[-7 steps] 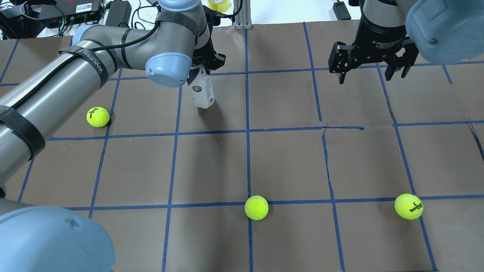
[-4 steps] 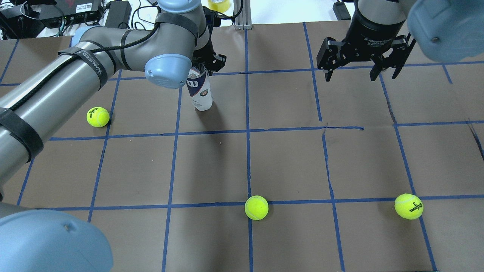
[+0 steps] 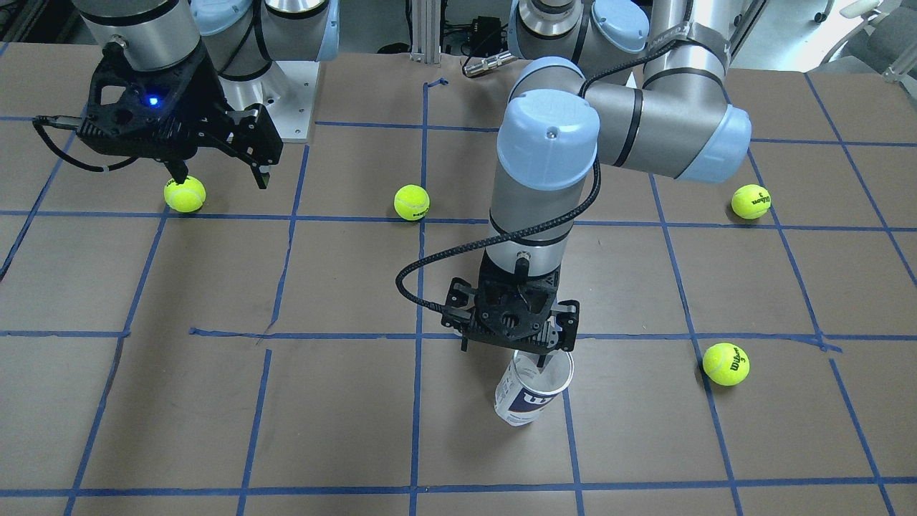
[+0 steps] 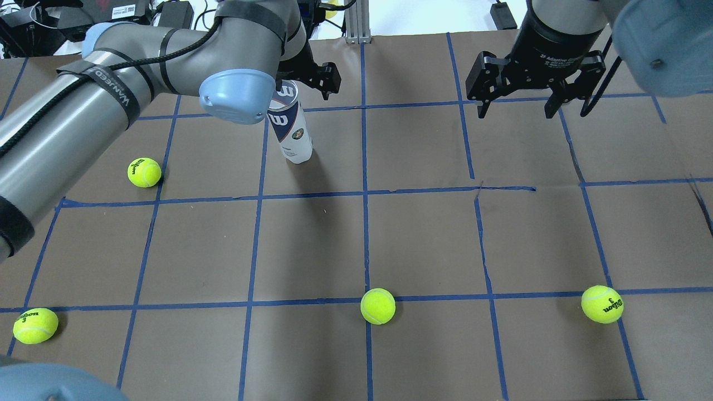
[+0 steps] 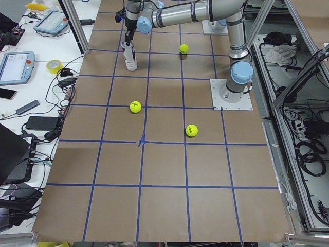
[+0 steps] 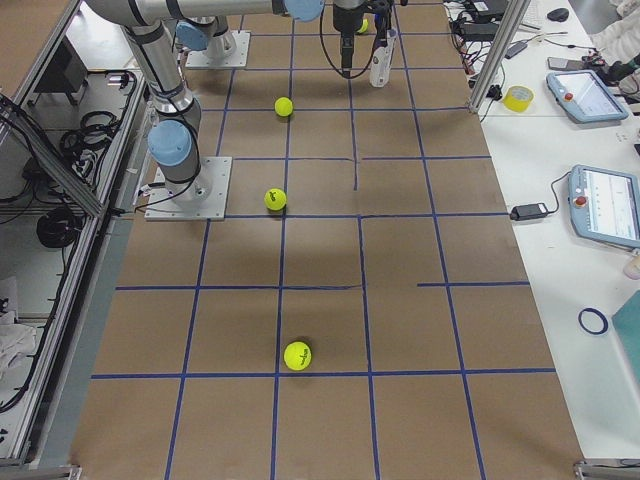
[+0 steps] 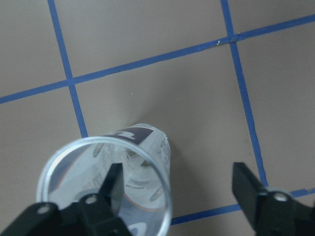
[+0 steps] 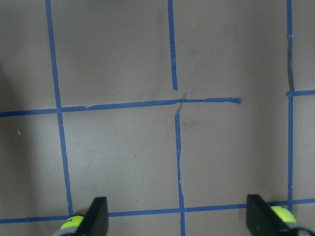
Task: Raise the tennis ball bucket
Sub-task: 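Open the left gripper and raise it away from the can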
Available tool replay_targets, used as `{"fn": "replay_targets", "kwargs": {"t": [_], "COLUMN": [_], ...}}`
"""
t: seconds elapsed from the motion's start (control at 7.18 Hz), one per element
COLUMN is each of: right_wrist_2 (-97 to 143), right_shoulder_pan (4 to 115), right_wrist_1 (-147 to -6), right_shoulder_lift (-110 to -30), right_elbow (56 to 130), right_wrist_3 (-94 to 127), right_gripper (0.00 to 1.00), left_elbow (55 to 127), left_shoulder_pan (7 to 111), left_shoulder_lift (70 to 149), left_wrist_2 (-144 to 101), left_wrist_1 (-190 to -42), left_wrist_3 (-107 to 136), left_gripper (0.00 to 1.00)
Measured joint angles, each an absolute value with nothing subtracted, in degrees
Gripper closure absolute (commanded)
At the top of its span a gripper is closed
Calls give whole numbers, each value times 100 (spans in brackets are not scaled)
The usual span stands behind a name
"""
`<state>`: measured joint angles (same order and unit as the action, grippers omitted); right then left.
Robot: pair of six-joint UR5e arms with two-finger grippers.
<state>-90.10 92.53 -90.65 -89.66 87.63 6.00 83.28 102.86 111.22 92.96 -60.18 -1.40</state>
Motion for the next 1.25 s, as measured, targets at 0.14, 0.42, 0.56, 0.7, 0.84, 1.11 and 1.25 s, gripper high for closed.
{"fn": "replay_targets", "kwargs": {"t": [0.14,0.42,0.56,0.7,0.84,1.11,1.25], "right_wrist_2": [-9009,-9009,-9009,-9009,-9011,-9016,-9017], "right_shoulder_pan": [9252,9251,9250,9250,9252,9254,9255], "right_wrist_1": [-9074,-9063,-9052,-9045,-9039,-9036,-9035], "right_shoulder_lift": [-8966,-8957,-8960,-8969,-8977,-8977,-8975], "right_elbow": [8768,8788,8796,8795,8793,8794,8796], "right_wrist_3": [601,575,572,565,559,554,554], "right_gripper": [0,0,0,0,0,0,0], "left_elbow": [8268,8207,8241,8315,8440,8793,8905], "left_shoulder_pan": [10295,10294,10276,10257,10237,10002,9780], "left_shoulder_lift": [10849,10200,9887,9632,9397,8995,8870], "left_wrist_2": [9284,9271,9279,9292,9317,9377,9373], "left_wrist_1": [-6435,-7589,-8231,-8735,-9002,-9099,-9094], "left_wrist_3": [-140,-141,-145,-153,-144,-164,-237], "left_gripper": [0,0,0,0,0,0,0]}}
